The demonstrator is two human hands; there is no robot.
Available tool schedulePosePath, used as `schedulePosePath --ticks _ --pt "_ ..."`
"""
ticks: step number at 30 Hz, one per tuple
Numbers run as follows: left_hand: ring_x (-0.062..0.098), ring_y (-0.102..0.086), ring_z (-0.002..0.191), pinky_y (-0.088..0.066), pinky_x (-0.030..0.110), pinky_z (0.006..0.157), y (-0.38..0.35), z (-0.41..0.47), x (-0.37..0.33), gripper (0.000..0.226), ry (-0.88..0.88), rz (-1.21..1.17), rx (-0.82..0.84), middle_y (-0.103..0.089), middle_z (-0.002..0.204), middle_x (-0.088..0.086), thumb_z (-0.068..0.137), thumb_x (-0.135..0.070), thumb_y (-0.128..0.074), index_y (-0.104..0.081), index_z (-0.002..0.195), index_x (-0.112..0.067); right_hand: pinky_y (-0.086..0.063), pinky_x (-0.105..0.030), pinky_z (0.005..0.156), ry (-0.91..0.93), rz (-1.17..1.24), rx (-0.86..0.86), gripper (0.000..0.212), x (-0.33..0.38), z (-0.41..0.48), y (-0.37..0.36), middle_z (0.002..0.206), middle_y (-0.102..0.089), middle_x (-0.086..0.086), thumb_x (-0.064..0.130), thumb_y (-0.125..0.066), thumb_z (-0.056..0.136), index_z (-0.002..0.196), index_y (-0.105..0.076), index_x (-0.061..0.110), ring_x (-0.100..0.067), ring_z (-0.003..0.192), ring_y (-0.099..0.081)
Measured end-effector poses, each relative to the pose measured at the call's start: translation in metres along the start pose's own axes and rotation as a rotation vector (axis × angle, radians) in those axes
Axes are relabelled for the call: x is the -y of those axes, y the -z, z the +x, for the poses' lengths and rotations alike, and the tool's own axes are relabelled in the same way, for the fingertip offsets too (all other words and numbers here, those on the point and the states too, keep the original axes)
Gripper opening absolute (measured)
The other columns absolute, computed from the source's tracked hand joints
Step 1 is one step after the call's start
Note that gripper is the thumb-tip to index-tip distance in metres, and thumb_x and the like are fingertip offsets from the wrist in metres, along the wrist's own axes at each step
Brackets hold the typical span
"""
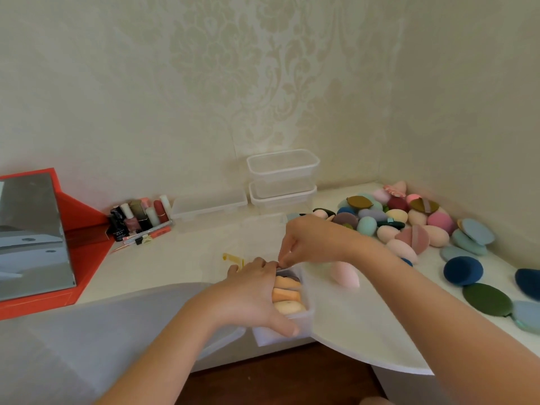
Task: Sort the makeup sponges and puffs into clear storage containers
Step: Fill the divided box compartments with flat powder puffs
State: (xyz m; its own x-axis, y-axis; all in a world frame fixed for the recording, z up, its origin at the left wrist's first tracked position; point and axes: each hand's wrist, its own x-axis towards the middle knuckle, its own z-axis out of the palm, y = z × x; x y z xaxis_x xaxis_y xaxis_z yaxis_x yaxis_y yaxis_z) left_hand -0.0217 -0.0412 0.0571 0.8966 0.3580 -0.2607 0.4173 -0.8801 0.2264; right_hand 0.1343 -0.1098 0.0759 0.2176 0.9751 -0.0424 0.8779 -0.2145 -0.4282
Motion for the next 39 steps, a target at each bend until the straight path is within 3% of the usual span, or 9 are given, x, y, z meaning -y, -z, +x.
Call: schedulePosePath --ticks 2,6,10,13,17,25,29,33,39 --pt "0.019 -0.033 0.113 -0.036 0.03 0.089 0.002 0.003 -0.001 0.095 0.023 0.002 0.043 -0.035 0.124 -0.009 0.061 -0.061 -0.073 -0.027 0.139 -0.029 -0.042 -0.01 0.063 0.047 0.136 -0.104 0.01 -0.008 -0.02 0.011 0.074 -0.061 0.021 0.032 -0.07 0.081 0.086 -0.077 0.027 0.004 0.071 -0.056" --pt "0.013 -0.025 0.108 -0.028 0.028 0.092 0.002 0.003 -0.004 0.095 0.002 0.009 0.033 -0.03 0.13 -0.009 0.066 -0.055 -0.074 -0.022 0.141 -0.028 -0.042 -0.025 0.065 -0.041 0.318 -0.362 0.018 -0.042 -0.056 0.04 0.072 -0.064 0.007 0.038 -0.069 0.081 0.068 -0.073 0.027 -0.011 0.064 -0.052" --pt "0.01 -0.025 0.101 -0.027 0.029 0.096 0.001 0.005 -0.006 0.085 0.002 -0.019 0.006 -0.036 0.121 -0.008 0.07 -0.049 -0.072 -0.028 0.137 -0.025 -0.036 -0.011 0.054 -0.309 0.143 -0.569 0.013 -0.089 -0.05 0.055 0.079 -0.066 0.003 0.027 -0.064 0.089 0.084 -0.072 0.018 -0.008 0.069 -0.053" --pt "0.009 -0.028 0.098 -0.027 0.028 0.091 0.001 0.005 -0.005 0.083 0.007 -0.056 -0.004 -0.04 0.118 -0.011 0.069 -0.05 -0.072 -0.026 0.135 -0.029 -0.039 -0.017 0.063 -0.408 0.038 -0.546 0.018 -0.113 -0.031 0.049 0.097 -0.064 0.001 0.019 -0.063 0.089 0.106 -0.069 0.014 -0.011 0.086 -0.053" --pt "0.004 -0.027 0.106 -0.019 0.034 0.111 -0.001 0.007 -0.002 0.094 -0.02 -0.058 -0.011 -0.037 0.131 -0.014 0.067 -0.052 -0.073 -0.02 0.141 -0.033 -0.048 -0.03 0.09 -0.424 -0.082 -0.37 0.033 -0.13 -0.004 0.042 0.117 -0.066 -0.003 0.021 -0.065 0.086 0.118 -0.064 0.015 -0.017 0.104 -0.059" --pt "0.006 -0.034 0.111 -0.017 0.04 0.112 0.001 0.009 -0.001 0.085 -0.03 -0.009 0.02 -0.037 0.116 -0.016 0.068 -0.05 -0.07 -0.027 0.139 -0.031 -0.036 -0.022 0.054 -0.467 -0.236 -0.291 0.015 -0.131 0.015 0.04 0.098 -0.07 0.001 0.018 -0.069 0.079 0.092 -0.073 0.023 -0.015 0.088 -0.058" --pt "0.006 -0.033 0.101 -0.021 0.038 0.108 0.002 0.006 -0.003 0.077 -0.024 -0.028 -0.009 -0.04 0.11 -0.016 0.069 -0.045 -0.072 -0.033 0.134 -0.031 -0.043 -0.023 0.059 -0.469 -0.108 -0.313 0.008 -0.128 0.014 0.042 0.091 -0.069 -0.002 0.014 -0.07 0.077 0.083 -0.07 0.02 -0.018 0.084 -0.061" --pt "0.007 -0.036 0.097 -0.024 0.036 0.104 0.0 0.006 -0.003 0.068 -0.032 -0.052 -0.053 -0.044 0.104 -0.017 0.067 -0.045 -0.074 -0.041 0.125 -0.032 -0.049 -0.034 0.081 -0.521 -0.003 -0.499 0.015 -0.115 -0.005 0.062 0.098 -0.063 -0.001 0.013 -0.066 0.081 0.094 -0.065 0.019 -0.019 0.092 -0.057" --pt "0.007 -0.036 0.097 -0.022 0.036 0.106 0.0 0.006 -0.003 0.068 -0.035 -0.06 -0.072 -0.044 0.102 -0.017 0.066 -0.046 -0.075 -0.043 0.124 -0.031 -0.043 -0.021 0.067 -0.309 0.104 -0.696 0.013 -0.06 -0.04 0.074 0.092 -0.065 0.001 0.013 -0.065 0.083 0.093 -0.061 0.02 -0.014 0.084 -0.057"
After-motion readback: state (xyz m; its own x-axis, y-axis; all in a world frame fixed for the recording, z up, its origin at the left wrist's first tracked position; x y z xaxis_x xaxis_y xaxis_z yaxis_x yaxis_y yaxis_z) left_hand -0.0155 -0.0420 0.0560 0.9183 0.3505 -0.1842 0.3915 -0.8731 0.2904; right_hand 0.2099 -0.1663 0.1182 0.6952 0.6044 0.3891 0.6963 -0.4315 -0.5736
